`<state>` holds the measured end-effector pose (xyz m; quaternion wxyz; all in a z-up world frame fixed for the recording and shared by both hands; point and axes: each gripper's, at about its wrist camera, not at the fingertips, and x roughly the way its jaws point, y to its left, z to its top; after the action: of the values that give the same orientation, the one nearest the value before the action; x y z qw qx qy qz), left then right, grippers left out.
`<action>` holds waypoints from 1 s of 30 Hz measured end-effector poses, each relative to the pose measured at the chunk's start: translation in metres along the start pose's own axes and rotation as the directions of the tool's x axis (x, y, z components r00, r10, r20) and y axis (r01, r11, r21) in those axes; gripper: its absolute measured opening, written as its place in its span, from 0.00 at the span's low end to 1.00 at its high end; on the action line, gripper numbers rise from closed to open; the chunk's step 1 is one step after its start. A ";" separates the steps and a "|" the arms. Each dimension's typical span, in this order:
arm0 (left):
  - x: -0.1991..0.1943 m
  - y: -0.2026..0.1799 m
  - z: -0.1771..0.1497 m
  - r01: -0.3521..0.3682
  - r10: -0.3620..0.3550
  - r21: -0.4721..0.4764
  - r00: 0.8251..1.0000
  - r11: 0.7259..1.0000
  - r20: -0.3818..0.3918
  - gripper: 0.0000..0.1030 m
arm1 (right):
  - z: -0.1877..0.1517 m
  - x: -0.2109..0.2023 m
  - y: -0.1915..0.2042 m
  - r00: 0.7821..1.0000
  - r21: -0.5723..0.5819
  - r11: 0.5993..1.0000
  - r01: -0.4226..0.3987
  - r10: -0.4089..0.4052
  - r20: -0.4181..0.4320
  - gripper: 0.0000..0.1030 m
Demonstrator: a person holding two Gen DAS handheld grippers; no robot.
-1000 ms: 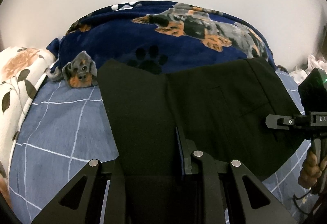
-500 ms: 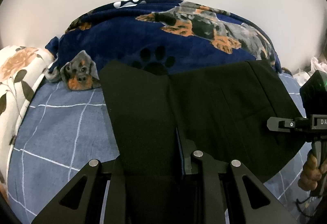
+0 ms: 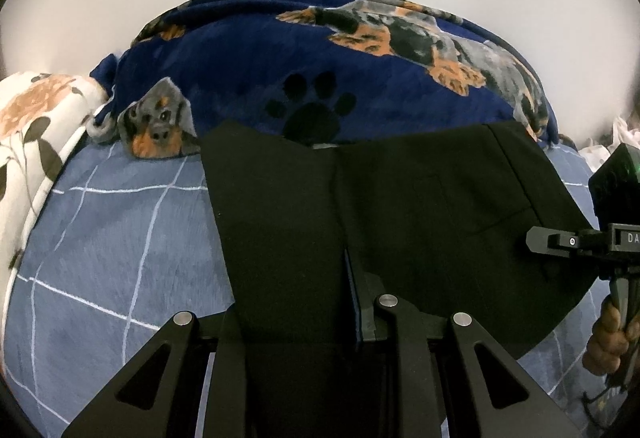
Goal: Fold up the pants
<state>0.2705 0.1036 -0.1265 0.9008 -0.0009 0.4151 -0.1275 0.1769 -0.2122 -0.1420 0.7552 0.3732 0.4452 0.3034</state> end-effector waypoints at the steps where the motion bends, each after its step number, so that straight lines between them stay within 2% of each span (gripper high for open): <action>1: 0.001 0.001 -0.001 -0.001 0.001 -0.003 1.000 1.000 -0.001 0.21 | 0.000 0.000 0.000 1.000 0.003 1.000 0.001 -0.001 0.000 0.23; 18: 0.010 0.007 -0.010 -0.021 0.021 -0.012 1.000 1.000 0.003 0.26 | 0.001 0.008 -0.003 0.999 0.029 0.999 0.041 -0.041 0.000 0.23; 24: 0.014 0.010 -0.016 -0.045 0.045 -0.013 0.999 0.999 0.007 0.35 | -0.002 0.012 -0.001 0.995 -0.006 0.995 0.097 -0.097 -0.007 0.23; 30: 0.016 0.013 -0.021 -0.055 0.055 -0.027 0.998 0.998 0.018 0.40 | -0.003 0.019 0.006 0.989 -0.043 0.988 0.147 -0.147 -0.002 0.24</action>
<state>0.2678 0.1150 -0.1530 0.9077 -0.0026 0.4083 -0.0971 0.1819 -0.1928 -0.1463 0.7820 0.3225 0.4671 0.2573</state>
